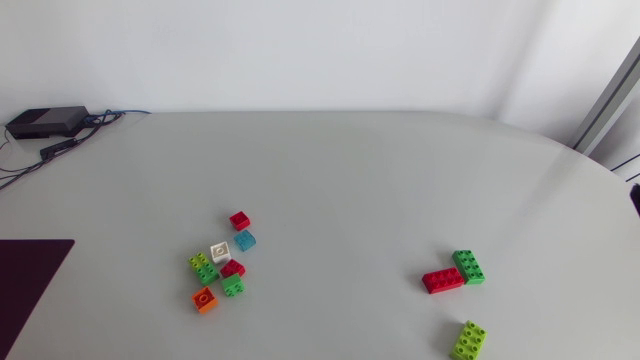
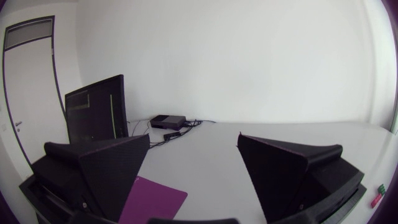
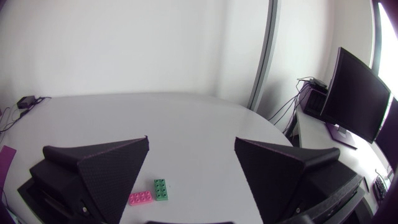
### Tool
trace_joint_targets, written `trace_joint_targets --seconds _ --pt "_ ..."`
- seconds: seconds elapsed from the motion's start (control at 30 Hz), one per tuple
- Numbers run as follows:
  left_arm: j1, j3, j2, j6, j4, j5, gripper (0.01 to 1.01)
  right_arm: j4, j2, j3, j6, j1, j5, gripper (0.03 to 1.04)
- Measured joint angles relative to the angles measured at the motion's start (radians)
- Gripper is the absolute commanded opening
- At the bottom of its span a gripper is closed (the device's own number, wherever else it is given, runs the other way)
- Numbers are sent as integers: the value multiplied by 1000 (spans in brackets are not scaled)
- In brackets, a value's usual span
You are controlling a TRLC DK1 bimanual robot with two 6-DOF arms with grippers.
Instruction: Sort duplo bricks by size, large to the right and small to the left
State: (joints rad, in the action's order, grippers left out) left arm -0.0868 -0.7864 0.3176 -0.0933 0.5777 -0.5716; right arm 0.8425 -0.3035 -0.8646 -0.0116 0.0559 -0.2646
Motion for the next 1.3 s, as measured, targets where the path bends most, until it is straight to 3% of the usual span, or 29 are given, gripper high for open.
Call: trace_joint_targets --seconds 0.13,0.23,0.37,0.47,0.57,0.73,0.9,1.07,1.3 --pt "57 9 -109 -3 19 58 982 44 103 14 0 -80 86 993" --pt "121 9 -187 -2 60 204 982 85 189 42 5 -172 192 993" --pt "306 17 -304 -1 125 510 982 136 293 68 26 -337 351 993" --pt "457 26 -308 -1 122 631 982 139 300 69 42 -436 448 993" --pt "507 52 -308 -3 121 694 982 129 300 75 57 -480 494 993" --pt "502 71 -285 -3 113 732 982 76 280 110 57 -483 522 993" --pt "393 77 -224 -2 99 725 982 62 227 148 56 -456 527 993" --pt "359 91 -214 -3 41 722 982 2 194 156 62 -427 528 993" --pt "279 174 -230 -3 -55 723 985 -120 190 228 137 -367 527 993"
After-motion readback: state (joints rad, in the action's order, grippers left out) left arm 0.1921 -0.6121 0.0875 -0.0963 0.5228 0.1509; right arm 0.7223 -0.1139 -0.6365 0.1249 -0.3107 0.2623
